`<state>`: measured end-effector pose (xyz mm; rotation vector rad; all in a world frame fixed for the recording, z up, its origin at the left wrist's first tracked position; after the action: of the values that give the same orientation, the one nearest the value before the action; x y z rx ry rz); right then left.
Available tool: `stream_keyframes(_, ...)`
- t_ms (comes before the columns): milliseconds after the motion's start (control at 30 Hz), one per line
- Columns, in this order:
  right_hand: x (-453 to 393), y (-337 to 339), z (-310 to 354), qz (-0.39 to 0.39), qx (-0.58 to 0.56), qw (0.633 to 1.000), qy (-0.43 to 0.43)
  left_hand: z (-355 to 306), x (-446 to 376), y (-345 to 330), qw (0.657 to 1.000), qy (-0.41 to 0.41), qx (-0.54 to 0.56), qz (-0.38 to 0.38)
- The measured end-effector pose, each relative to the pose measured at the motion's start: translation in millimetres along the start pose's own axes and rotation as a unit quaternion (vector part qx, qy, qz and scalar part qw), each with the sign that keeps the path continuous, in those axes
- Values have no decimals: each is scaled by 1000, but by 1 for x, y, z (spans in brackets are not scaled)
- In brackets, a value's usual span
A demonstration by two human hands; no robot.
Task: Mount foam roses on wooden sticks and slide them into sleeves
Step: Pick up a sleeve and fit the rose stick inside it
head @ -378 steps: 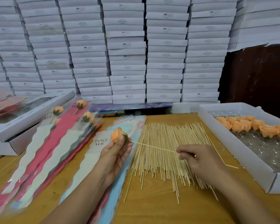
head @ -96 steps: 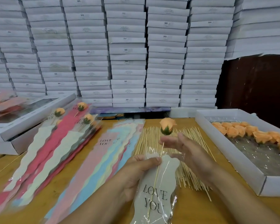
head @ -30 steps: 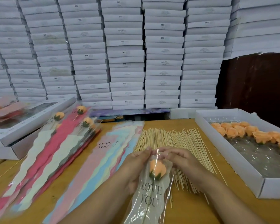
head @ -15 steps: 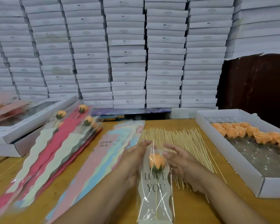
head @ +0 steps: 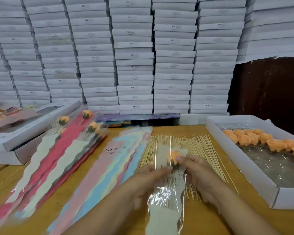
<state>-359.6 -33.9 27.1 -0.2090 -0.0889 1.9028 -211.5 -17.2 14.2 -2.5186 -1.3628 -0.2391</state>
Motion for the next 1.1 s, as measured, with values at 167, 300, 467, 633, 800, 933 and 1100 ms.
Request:
stream_keyframes(167, -1, 10, 3, -18, -1, 1000, 16, 14, 2, -10, 997, 21, -35, 63)
stream_keyframes(300, -4, -2, -10, 46, 14, 998, -36, 4, 0, -12, 998, -25, -1, 52)
stream_keyframes(467, -2, 3, -18, 25, 55, 996, -58, 2, 2, -15, 999, -17, 3, 46)
stream_keyframes(633, -1, 24, -15, -52, 35, 997, -46, 15, 6, -16, 996, 43, -21, 71)
stream_keyframes(800, -4, 16, -14, -16, 6, 999, -43, 18, 7, -7, 998, 29, -34, 40)
stream_keyframes(933, -4, 5, -21, 33, 19, 997, -64, 16, 8, -7, 999, 17, -29, 19)
stream_keyframes(1100, -2, 15, -16, -29, -6, 999, -38, 28, 14, -16, 997, 48, -34, 52)
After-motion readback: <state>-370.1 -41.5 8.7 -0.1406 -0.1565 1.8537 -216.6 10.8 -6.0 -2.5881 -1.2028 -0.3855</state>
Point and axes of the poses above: each hand's wrist, its own x-axis away from the middle knuckle, its own y-axis out of the back of the hand, z = x × y, the point moved 9 cm from there along -x, towards the middle knuckle, and after that the axes turned 15 degrees about z, right-handed, at the moved point
